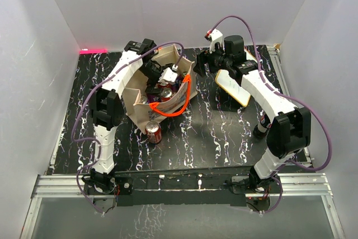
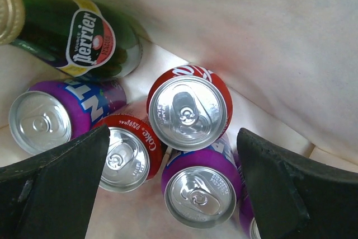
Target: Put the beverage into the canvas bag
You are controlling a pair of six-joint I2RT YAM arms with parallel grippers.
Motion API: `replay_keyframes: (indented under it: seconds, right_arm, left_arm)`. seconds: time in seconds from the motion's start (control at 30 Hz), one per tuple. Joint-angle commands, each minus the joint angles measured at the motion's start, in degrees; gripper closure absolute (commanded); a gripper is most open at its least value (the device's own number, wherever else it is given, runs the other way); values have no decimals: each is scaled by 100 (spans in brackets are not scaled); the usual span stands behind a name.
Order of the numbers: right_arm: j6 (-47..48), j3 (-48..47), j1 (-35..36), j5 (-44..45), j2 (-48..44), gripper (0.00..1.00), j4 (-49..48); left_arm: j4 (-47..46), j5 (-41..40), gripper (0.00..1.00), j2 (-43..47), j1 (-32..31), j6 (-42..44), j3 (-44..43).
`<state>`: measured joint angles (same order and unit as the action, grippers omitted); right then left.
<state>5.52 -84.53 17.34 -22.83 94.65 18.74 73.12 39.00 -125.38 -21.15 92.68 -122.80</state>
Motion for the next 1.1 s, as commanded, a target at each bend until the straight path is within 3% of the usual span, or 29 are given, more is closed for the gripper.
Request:
replay_keyframes:
  seconds: [0.0,0.37,0.6,1.07]
  right_arm:
    - [-39,-66,-19,193,-294,17,-120]
    - [-46,-184,-25,174,-180,17,-81]
    - [-68,-92,-47,150,-250,17,-81]
    - [-79,-17,-68,149,-313,17,-99]
  left_arm:
    - [622,347,7,-132,-122,777,-317]
    - [532,180,19,-433,-361,443,-422]
    - [287,73,37,-492,-372,72,-377]
    - [-1378,384,82,215,-373,-1089,605]
